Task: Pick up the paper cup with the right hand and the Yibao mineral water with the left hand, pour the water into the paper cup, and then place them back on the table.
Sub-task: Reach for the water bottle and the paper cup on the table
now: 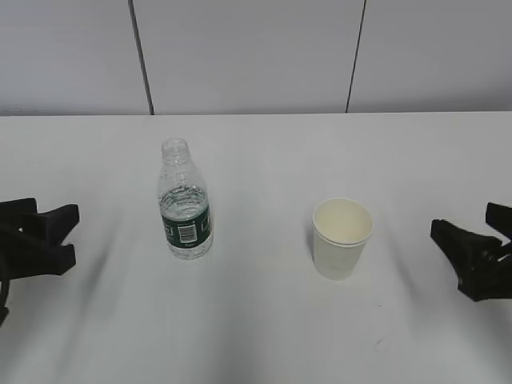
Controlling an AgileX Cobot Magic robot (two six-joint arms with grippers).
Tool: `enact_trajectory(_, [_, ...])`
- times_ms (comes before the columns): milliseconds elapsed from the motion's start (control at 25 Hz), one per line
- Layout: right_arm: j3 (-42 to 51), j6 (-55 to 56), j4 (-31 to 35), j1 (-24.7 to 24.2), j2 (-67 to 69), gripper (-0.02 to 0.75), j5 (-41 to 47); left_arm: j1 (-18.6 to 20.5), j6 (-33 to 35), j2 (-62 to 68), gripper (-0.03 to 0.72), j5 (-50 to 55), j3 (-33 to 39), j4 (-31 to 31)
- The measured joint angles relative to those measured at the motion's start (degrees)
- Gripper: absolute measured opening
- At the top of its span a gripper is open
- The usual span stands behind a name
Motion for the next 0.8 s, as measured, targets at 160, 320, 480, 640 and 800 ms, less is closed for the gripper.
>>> enact_trajectory(160, [3.4,-0.1,-1.6,0.0,8.3,0.587,-12.3,0.0,-0.7,8.5,0.377,-8.1,0.1,3.4])
enact_trajectory(320, [3.7,-3.6,-6.0,0.0,17.3,0.587,-16.8,0.0,-0.8,17.0,0.377,-17.1,0.1,5.7])
enact_trajectory(480, [2.8,-10.3,-10.3,0.0,25.1,0.587,-17.3,0.0,-0.8,24.4,0.377,-22.3,0.1,11.4])
enact_trajectory(640, [1.7,-14.3,-12.9,0.0,30.8,0.587,-17.5,0.0,0.4,28.7,0.377,-23.5,-0.4,15.3])
enact_trajectory(800, [-1.5,-15.0,-19.0,0.0,34.1,0.587,-17.5,0.0,1.1,30.0,0.377,-23.7,-0.4,16.5])
